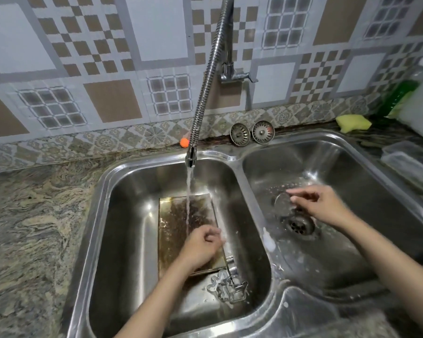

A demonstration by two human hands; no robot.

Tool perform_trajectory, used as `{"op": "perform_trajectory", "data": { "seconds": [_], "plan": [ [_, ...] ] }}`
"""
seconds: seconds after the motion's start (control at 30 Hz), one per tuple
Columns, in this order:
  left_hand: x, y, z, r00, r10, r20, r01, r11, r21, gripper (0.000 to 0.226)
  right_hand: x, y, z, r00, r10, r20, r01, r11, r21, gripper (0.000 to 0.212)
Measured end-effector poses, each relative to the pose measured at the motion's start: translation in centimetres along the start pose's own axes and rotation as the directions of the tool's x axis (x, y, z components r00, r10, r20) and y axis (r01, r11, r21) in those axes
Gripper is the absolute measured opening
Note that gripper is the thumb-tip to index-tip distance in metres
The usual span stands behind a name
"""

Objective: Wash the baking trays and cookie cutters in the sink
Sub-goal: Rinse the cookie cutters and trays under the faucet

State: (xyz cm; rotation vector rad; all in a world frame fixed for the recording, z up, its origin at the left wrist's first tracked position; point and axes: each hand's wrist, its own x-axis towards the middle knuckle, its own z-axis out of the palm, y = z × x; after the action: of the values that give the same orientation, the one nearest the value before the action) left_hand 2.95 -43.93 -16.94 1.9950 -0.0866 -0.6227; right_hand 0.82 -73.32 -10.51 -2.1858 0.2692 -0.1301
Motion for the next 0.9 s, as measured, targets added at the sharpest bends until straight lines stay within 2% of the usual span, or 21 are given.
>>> {"op": "perform_trajectory", "data": {
  "seconds": [0.07, 0.1, 0.17, 0.23, 0.27, 0.33, 0.4, 0.5, 0.57, 0.7, 0.83, 0.9],
  "plan": [
    [0.5, -1.1, 1.8, 0.991, 0.052, 0.125, -0.089, 0.947, 0.309, 0.034, -0.4, 2.7, -0.5, 0.987, 0.141, 0.076, -0.12, 0.965, -0.234, 0.017],
    [0.8, -1.4, 2.6, 0.981, 0.093, 0.173, -0.164, 0.872, 0.462, 0.039, -0.7, 4.0, -0.1, 0.969, 0.208, 0.135, -0.152, 0.929, -0.337, 0.017],
    [1.5, -1.7, 3.9, 0.953, 0.129, 0.274, -0.289, 0.659, 0.695, 0.045, -1.1, 6.1, 1.4, 0.914, 0.321, 0.249, -0.147, 0.833, -0.533, 0.017],
    [2.2, -1.8, 5.0, 0.929, 0.078, 0.361, -0.356, 0.443, 0.822, 0.048, -1.3, 8.0, 3.2, 0.853, 0.418, 0.312, -0.114, 0.732, -0.672, 0.017],
    [2.6, -1.7, 5.4, 0.921, 0.04, 0.386, -0.372, 0.379, 0.847, 0.048, -1.4, 8.7, 3.9, 0.823, 0.455, 0.341, -0.098, 0.705, -0.703, 0.017],
    [3.2, -1.7, 5.9, 0.91, -0.024, 0.414, -0.382, 0.336, 0.861, 0.046, -1.4, 9.8, 5.1, 0.771, 0.494, 0.402, -0.059, 0.684, -0.727, 0.014],
    [3.6, -1.6, 6.3, 0.904, -0.065, 0.423, -0.381, 0.33, 0.864, 0.046, -1.2, 10.7, 5.9, 0.718, 0.53, 0.451, -0.021, 0.664, -0.748, 0.016],
    [3.9, -1.6, 6.6, 0.901, -0.047, 0.431, -0.394, 0.323, 0.86, 0.035, -0.7, 12.4, 6.9, 0.647, 0.581, 0.493, 0.048, 0.615, -0.787, 0.015],
    [3.7, -1.4, 6.4, 0.902, -0.003, 0.432, -0.4, 0.371, 0.838, 0.03, -0.6, 12.3, 6.9, 0.685, 0.559, 0.467, 0.007, 0.636, -0.772, 0.024],
    [3.2, -1.1, 5.2, 0.908, 0.096, 0.408, -0.383, 0.585, 0.715, 0.027, -0.8, 9.1, 5.0, 0.8, 0.445, 0.402, -0.099, 0.76, -0.642, 0.023],
    [2.9, -1.5, 4.2, 0.92, 0.132, 0.368, -0.356, 0.672, 0.65, 0.007, -0.9, 6.2, 3.4, 0.9, 0.316, 0.301, -0.124, 0.847, -0.518, 0.017],
    [2.4, -1.5, 3.8, 0.93, 0.129, 0.344, -0.322, 0.738, 0.593, 0.018, -1.1, 4.5, 3.0, 0.946, 0.237, 0.222, -0.123, 0.894, -0.431, 0.012]
  ]
}}
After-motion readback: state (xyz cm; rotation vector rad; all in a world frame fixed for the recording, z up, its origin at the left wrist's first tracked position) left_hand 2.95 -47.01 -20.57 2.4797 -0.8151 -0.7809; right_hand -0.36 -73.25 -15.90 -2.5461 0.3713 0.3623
